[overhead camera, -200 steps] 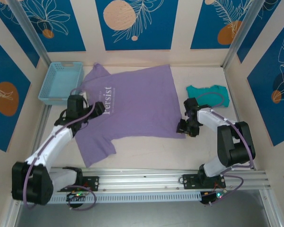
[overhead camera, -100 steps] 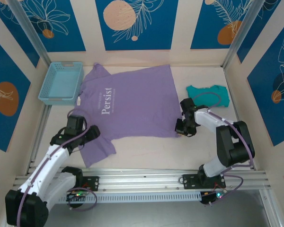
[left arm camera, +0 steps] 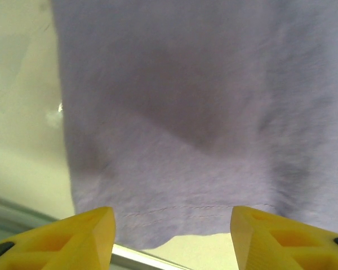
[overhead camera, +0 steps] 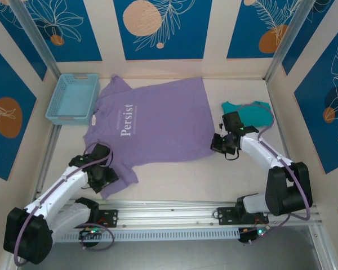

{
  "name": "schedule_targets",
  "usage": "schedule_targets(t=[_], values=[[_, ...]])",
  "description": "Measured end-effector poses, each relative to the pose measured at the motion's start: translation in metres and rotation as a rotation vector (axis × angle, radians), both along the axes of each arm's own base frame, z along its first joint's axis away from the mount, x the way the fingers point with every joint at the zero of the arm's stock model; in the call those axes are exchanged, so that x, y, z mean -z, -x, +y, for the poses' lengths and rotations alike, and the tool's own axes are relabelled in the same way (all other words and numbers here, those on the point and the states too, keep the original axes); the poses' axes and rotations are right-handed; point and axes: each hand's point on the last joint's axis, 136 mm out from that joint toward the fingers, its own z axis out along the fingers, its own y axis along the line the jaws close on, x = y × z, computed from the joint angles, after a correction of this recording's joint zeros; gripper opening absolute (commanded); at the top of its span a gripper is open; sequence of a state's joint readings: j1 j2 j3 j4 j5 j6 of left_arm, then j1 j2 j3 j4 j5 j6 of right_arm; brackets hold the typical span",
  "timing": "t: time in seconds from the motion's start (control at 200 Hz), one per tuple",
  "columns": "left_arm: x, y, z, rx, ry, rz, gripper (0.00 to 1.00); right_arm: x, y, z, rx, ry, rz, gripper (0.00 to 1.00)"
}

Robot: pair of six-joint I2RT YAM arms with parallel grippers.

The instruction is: Fold the inside-out t-shirt

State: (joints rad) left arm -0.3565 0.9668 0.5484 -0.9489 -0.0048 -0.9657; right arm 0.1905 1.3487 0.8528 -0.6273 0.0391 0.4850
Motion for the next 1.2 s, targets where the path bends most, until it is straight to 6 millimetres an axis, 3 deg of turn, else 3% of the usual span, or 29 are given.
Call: schedule_targets(t=[0.195,0.36,0.69,0.97,1.2], values=[[0.021,0.021,0.006,-0.048,-0.035,0.135,0.5,-0.013,-0.006,-0.007,0.012,-0.046,-0.05,0.0],[0.026,0.024,0.007,-0.045,-0.053,0.177,0.44,-0.016,-0.007,-0.01,0.02,-0.071,-0.063,0.0],[0.026,0.019,0.005,0.012,-0.066,0.194,0.33,-0.016,-0.006,-0.008,0.014,-0.078,-0.063,0.0],[0.032,0.012,0.0,0.047,-0.062,0.186,0.33,-0.019,-0.006,-0.008,0.009,-0.082,-0.075,0.0],[0.033,0.008,-0.006,0.074,-0.043,0.187,0.11,-0.023,-0.006,-0.009,0.013,-0.083,-0.09,0.0]])
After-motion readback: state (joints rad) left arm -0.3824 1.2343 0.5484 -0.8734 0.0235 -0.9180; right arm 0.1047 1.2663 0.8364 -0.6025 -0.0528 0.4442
